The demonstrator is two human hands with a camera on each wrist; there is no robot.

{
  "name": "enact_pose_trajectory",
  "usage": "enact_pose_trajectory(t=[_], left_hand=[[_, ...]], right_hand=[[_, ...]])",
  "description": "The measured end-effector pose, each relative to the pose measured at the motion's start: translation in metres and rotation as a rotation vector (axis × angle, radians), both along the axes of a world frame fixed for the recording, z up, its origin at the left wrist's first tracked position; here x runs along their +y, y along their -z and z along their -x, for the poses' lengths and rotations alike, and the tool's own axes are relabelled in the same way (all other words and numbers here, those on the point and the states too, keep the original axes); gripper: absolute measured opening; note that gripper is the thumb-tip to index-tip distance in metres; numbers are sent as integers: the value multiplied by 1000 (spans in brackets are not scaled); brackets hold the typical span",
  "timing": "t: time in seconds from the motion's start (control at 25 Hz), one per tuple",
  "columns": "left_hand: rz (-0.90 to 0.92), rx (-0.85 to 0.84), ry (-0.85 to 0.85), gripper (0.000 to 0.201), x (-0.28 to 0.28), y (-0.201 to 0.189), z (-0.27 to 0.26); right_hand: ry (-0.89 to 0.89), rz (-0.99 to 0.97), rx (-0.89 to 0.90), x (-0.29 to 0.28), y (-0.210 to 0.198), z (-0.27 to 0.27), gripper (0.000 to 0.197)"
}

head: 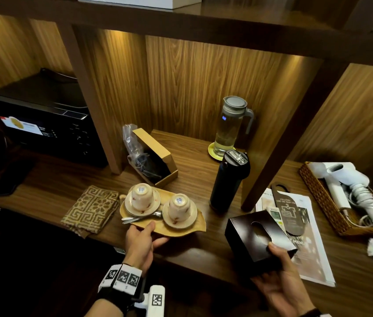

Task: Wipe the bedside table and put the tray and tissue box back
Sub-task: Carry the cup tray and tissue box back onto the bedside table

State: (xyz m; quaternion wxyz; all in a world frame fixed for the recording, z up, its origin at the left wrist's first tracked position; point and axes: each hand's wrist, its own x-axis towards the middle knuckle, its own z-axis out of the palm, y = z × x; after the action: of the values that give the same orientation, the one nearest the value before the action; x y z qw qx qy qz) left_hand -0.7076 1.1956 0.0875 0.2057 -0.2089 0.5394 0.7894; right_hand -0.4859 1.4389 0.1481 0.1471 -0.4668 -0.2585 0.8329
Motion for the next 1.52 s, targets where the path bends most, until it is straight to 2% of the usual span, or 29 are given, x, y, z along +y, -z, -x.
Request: enact_pose_trajectory(t=[0.12, 0.24, 0.32, 0.44, 0.64, 0.8, 0.96, 1.16, 1.24, 1.52], left_hand=[[-34, 48, -9, 25, -8, -25, 1], [-74, 153, -41, 23, -21, -57, -9], [-93, 211, -93, 24, -32, -78, -20], [-98, 261, -198, 28, -50, -101, -39], [-87, 282, -451, 32, -93, -129, -98], [-65, 282, -673, 34, -143, -145, -161], [-33, 290, -901, 32, -205, -153, -239], [6, 290, -1157, 31, -282, -150, -347], [17, 304, -1271, 27, -315, -150, -394], [52, 295, -1561, 26, -436, -149, -554]], right_hand=[[-41, -71, 38, -8, -12, 8, 10], [-94, -129, 111, -17, -29, 21, 41], [-137, -149, 151, -24, -47, 31, 51], [-203, -168, 193, -30, -71, 47, 41], [-448, -131, 265, -51, -106, 68, 21], [-636, -120, 323, -89, -125, 71, 22], [-844, -88, 356, -155, -141, 61, 18], [-1090, -55, 350, -260, -136, 35, 54], [-1181, -52, 342, -311, -132, 16, 61], [-1436, 26, 368, -503, -119, -88, 56]])
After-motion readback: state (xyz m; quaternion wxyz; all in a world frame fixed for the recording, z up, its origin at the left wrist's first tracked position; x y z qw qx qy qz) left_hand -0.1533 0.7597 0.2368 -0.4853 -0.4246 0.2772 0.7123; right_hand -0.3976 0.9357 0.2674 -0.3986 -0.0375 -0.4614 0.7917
